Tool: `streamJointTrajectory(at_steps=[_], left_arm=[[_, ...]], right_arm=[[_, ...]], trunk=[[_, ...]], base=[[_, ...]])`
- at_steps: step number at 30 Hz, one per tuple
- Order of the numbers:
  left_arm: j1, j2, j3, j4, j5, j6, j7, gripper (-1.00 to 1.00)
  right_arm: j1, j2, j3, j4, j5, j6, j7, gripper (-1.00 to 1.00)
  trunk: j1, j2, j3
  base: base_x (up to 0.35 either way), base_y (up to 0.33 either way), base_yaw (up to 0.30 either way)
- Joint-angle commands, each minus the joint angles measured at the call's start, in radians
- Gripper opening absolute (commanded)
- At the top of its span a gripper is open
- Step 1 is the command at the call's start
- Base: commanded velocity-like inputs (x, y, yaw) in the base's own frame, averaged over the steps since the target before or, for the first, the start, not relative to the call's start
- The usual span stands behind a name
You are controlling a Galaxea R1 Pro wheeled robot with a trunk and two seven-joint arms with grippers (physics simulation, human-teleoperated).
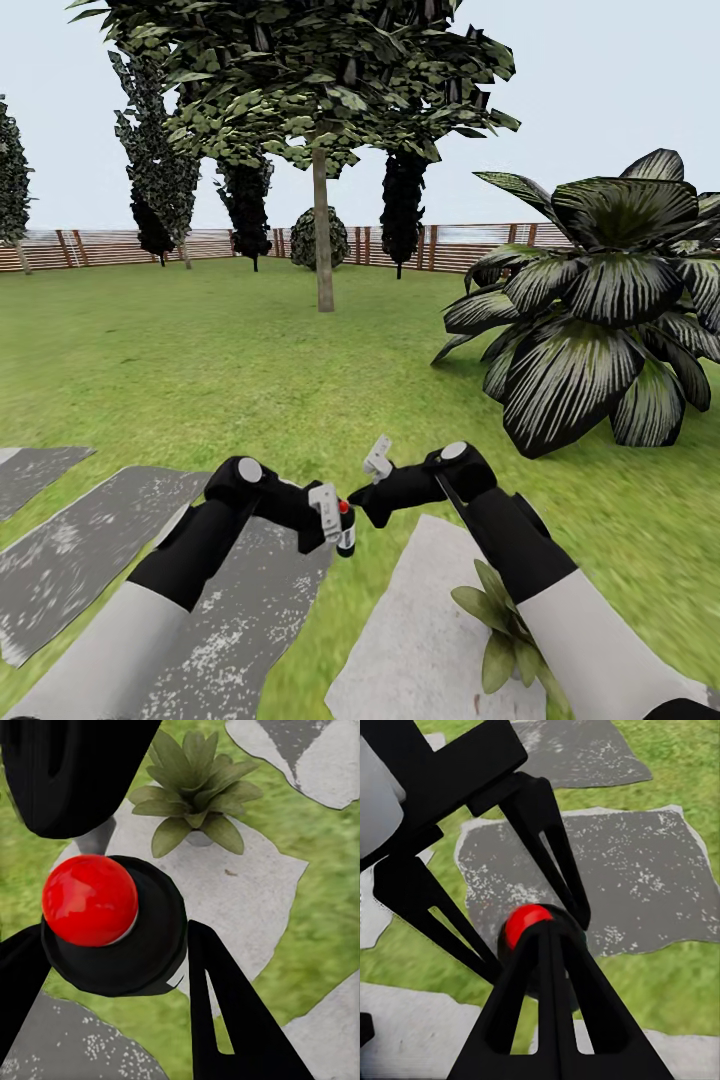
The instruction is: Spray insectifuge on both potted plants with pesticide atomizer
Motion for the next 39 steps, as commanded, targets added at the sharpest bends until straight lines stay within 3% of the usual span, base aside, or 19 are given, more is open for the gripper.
streamJointTrajectory(at_steps=[1, 15, 16, 17, 19, 21, 22, 25, 27, 28, 29, 30, 31, 32, 35, 37, 38, 39], left_arm=[[-0.002, 0.0, -0.002, -0.001, -0.003, 0.01, -0.004, -1.0], [-0.003, 0.007, -0.001, 0.005, -0.011, 0.01, -0.003, -1.0], [-0.003, 0.012, -0.001, 0.01, -0.024, 0.01, -0.002, -1.0], [-0.003, 0.028, 0.0, 0.028, -0.06, 0.01, -0.001, -1.0], [-0.003, 0.051, 0.003, 0.091, -0.161, 0.008, 0.001, -1.0], [-0.003, 0.078, 0.02, 0.142, -0.222, 0.006, 0.004, -1.0], [-0.003, 0.09, 0.034, 0.154, -0.233, 0.006, 0.005, -1.0], [-0.002, 0.122, 0.129, 0.168, -0.248, 0.006, 0.008, -1.0], [-0.003, 0.129, 0.264, 0.172, -0.249, 0.006, 0.009, -1.0], [-0.002, 0.129, 0.297, 0.172, -0.248, 0.006, 0.01, -1.0], [-0.003, 0.127, 0.364, 0.173, -0.248, 0.006, 0.01, -1.0], [-0.003, 0.115, 0.466, 0.173, -0.247, 0.006, 0.011, -1.0], [-0.003, 0.106, 0.523, 0.173, -0.247, 0.006, 0.011, -1.0], [-0.003, 0.092, 0.597, 0.173, -0.247, 0.007, 0.011, -1.0], [-0.003, 0.072, 0.698, 0.173, -0.247, 0.009, 0.012, -1.0], [-0.002, 0.066, 0.742, 0.174, -0.247, 0.01, 0.013, -1.0], [-0.002, 0.065, 0.747, 0.175, -0.247, 0.01, 0.013, -1.0], [-0.002, 0.064, 0.757, 0.185, -0.248, 0.011, 0.013, -1.0]], right_arm=[[-0.001, 0.0, 0.001, -0.001, 0.009, 0.004, 0.007, -1.0], [-0.001, -0.001, 0.004, -0.001, 0.008, 0.003, 0.008, -1.0], [-0.001, -0.001, 0.004, -0.001, 0.008, 0.003, 0.008, -1.0], [-0.001, -0.001, 0.004, -0.001, 0.009, 0.003, 0.007, -1.0], [-0.001, -0.002, 0.004, -0.001, 0.009, 0.003, 0.008, -1.0], [-0.001, -0.002, 0.005, -0.001, 0.009, 0.003, 0.007, -1.0], [-0.001, -0.002, 0.005, -0.001, 0.009, 0.004, 0.007, -1.0], [-0.001, -0.003, 0.003, -0.001, 0.011, 0.004, 0.006, -1.0], [-0.001, -0.004, 0.002, 0.0, 0.01, 0.005, 0.005, -1.0], [-0.001, -0.004, 0.002, 0.0, 0.01, 0.005, 0.005, -1.0], [-0.001, -0.005, 0.001, 0.002, 0.009, 0.005, 0.003, -1.0], [-0.001, -0.007, -0.001, 0.01, 0.009, 0.005, 0.001, -1.0], [0.0, -0.008, -0.002, 0.021, 0.009, 0.005, 0.0, -1.0], [0.0, -0.01, -0.003, 0.048, 0.009, 0.004, -0.001, 1.0], [0.001, -0.012, -0.005, 0.105, 0.011, 0.004, -0.002, 1.0], [0.001, -0.014, -0.007, 0.126, 0.012, 0.006, -0.002, 1.0], [0.002, -0.015, -0.008, 0.128, 0.012, 0.006, -0.002, 1.0], [0.001, -0.031, -0.01, 0.132, 0.013, 0.008, -0.002, 1.0]], trunk=[[0.0, -0.001, -0.001], [0.0, -0.001, -0.001], [0.0, -0.001, -0.001], [0.0, -0.001, -0.001], [0.0, -0.001, -0.001], [0.0, -0.001, -0.001], [0.0, -0.001, -0.001], [0.0, -0.001, -0.001], [0.0, -0.001, -0.001], [0.0, -0.001, -0.001], [0.0, -0.001, -0.001], [0.0, -0.001, -0.001], [0.0, -0.001, -0.001], [0.0, -0.001, -0.001], [0.0, -0.001, -0.001], [0.0, -0.001, -0.001], [0.0, -0.001, -0.001], [0.0, -0.001, -0.001]], base=[[0.0, 0.0, 0.0], [0.0, 0.0, 0.0], [0.0, 0.0, 0.0], [0.0, 0.0, 0.0], [0.0, 0.0, 0.0], [0.0, 0.0, 0.0], [0.0, 0.0, 0.0], [0.0, 0.0, 0.0], [0.0, 0.0, 0.0], [0.0, 0.0, 0.0], [0.0, 0.0, 0.0], [0.0, 0.0, 0.0], [0.0, 0.0, 0.0], [0.0, 0.0, 0.0], [0.0, 0.0, 0.0], [0.0, 0.0, 0.0], [0.0, 0.0, 0.0], [0.0, 0.0, 0.0]])
